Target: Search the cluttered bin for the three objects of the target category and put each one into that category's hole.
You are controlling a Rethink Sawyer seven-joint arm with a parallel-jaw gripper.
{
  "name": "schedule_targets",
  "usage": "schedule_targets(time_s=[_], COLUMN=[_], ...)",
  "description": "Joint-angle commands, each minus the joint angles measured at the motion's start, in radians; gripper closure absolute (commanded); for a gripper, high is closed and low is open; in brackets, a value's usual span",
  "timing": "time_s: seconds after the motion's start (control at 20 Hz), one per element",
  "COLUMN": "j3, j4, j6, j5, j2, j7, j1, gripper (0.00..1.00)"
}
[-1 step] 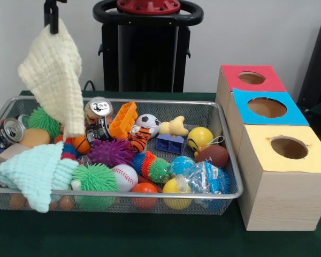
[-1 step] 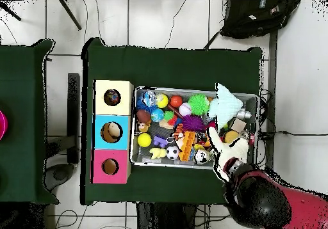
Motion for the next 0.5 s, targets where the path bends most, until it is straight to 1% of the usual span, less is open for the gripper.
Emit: schedule_targets(time_s=[0.05, 0.25, 0.5], j3=[0.029, 0.010, -0.029], j4=[0.133, 0.169, 0.215], j6=[0.052, 0.009, -0.036], j5=[0.068, 0.082, 0.112], j2=[-0.052, -0.047, -0.060], j7=[-0.079, -0.031, 0.061], j1=[0.040, 0.063, 0.120], gripper=[1.00, 1.00, 1.00])
